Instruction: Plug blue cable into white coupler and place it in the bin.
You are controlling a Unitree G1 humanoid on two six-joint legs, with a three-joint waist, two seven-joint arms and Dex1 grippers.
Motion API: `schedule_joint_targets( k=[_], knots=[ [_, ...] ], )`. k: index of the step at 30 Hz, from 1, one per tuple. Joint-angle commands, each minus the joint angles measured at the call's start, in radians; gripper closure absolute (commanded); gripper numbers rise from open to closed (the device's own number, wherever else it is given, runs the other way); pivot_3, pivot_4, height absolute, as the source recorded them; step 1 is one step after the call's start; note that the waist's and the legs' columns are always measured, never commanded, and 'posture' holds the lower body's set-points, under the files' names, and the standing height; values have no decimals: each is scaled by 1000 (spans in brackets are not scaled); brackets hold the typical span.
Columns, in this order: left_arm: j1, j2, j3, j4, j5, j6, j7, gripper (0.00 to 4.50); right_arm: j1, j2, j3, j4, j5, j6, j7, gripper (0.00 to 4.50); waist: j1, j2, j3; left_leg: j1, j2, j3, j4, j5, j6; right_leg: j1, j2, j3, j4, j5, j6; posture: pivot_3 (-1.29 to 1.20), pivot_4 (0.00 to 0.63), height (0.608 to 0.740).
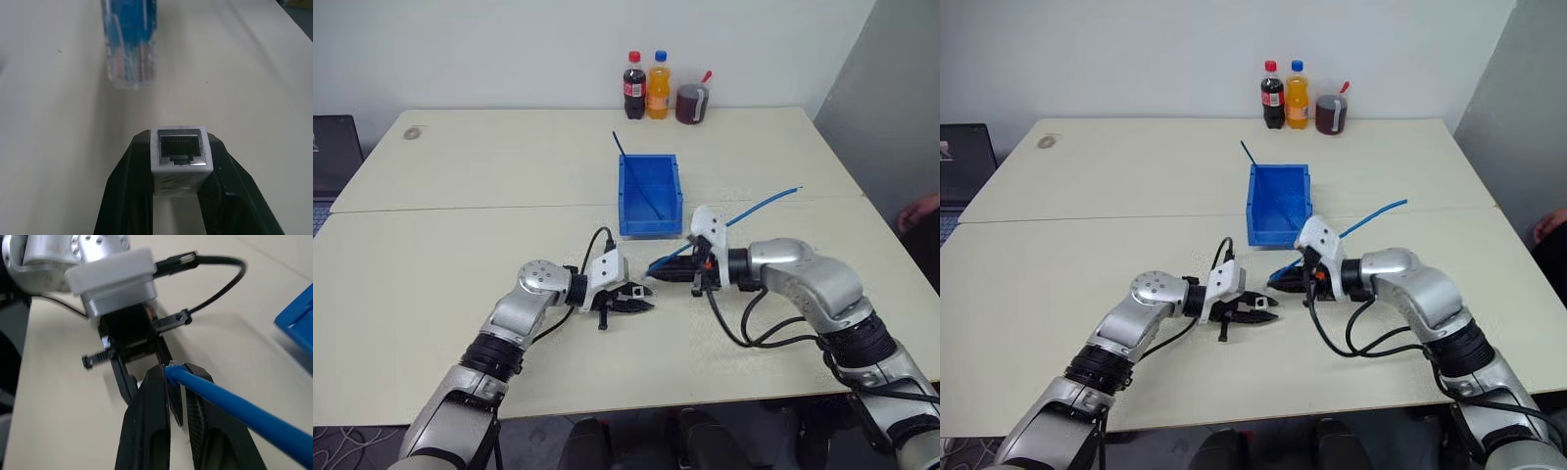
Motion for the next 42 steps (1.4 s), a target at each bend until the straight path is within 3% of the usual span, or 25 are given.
schedule_joint_targets(
  k=[1, 8, 26, 42],
  knots=[
    [-39, -16, 3, 56, 16, -69, -34, 3698, -8, 6, 4, -10, -38, -47, 39, 4324, 4, 0, 0, -2, 0, -1, 1, 0, 0, -1, 0, -1, 0, 0, 0, 0, 150, 740],
    [-66, -37, 6, 135, 36, -116, -52, 3698, -12, 36, 11, 7, -80, -53, 51, 4324, 7, 0, 0, -3, 0, -3, 1, 0, 0, -1, 0, -3, 0, 1, -1, 0, 150, 740],
    [-52, -36, 17, 138, 46, -133, -48, 3698, -39, 40, 80, 100, -217, -150, 167, 4324, 7, 0, -1, -3, 0, -5, 2, 0, 0, -1, 0, -4, 1, 3, -4, 0, 150, 740],
    [-52, -46, 21, 120, 58, -121, -20, 3698, -210, 83, 219, 323, -412, -292, 318, 4324, 6, 1, -1, 9, -1, -3, 2, 1, 1, 5, 0, -2, 12, -1, -1, 0, 150, 740]
  ],
)
